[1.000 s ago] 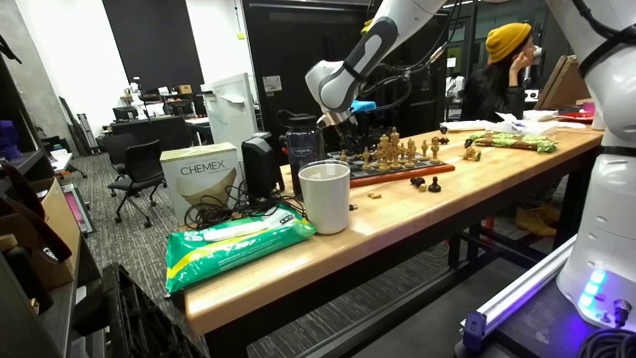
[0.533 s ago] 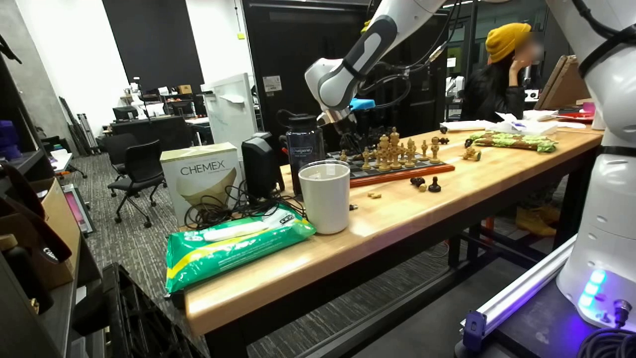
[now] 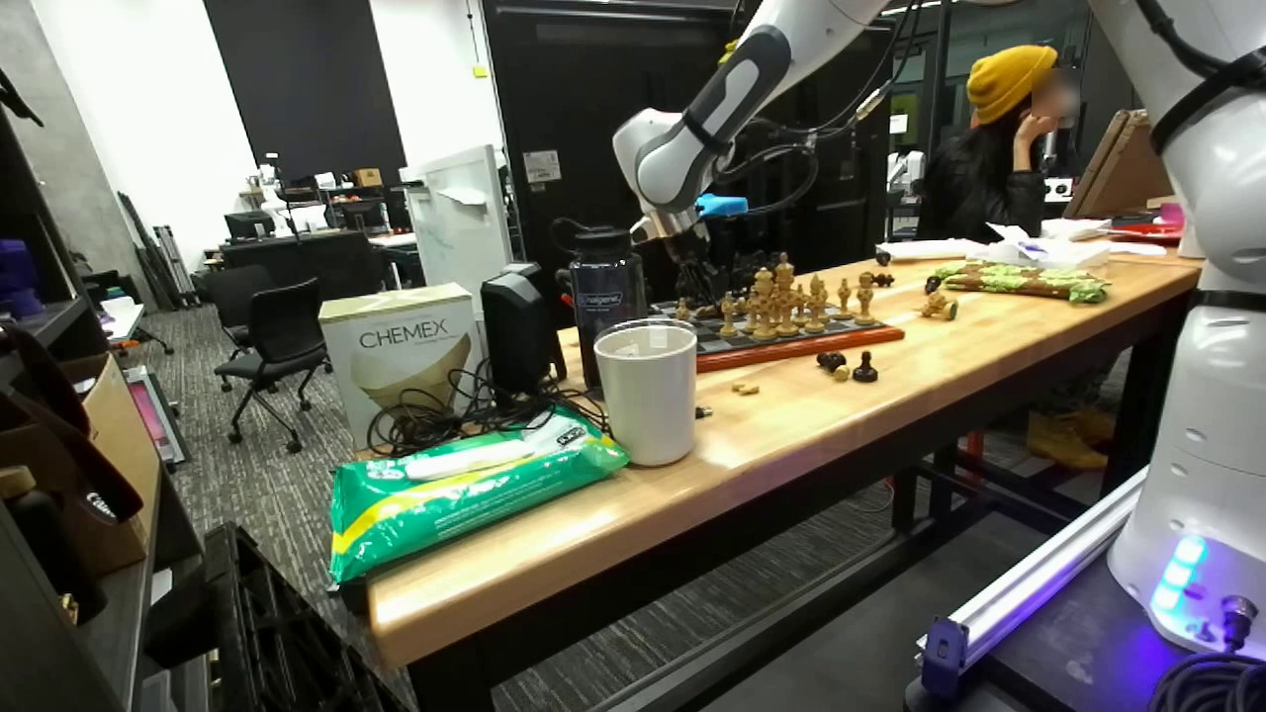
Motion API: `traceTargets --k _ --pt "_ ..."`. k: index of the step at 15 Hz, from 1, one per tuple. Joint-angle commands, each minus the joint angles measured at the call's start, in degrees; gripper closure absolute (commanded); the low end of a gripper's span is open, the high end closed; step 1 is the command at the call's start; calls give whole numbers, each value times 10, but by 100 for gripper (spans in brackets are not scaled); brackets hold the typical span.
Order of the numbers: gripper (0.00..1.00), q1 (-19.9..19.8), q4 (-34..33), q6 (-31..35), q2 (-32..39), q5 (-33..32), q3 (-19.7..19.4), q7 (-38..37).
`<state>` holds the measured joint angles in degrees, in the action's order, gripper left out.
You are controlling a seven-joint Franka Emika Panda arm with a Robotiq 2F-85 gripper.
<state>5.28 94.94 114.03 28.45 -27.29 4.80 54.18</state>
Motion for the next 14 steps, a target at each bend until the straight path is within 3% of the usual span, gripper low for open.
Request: traceTargets --k 1,7,14 --pt "93 -23 14 31 -26 38 9 31" --pt "93 -57 36 99 -54 111 14 80" --pt "93 -110 76 165 -89 275 39 189"
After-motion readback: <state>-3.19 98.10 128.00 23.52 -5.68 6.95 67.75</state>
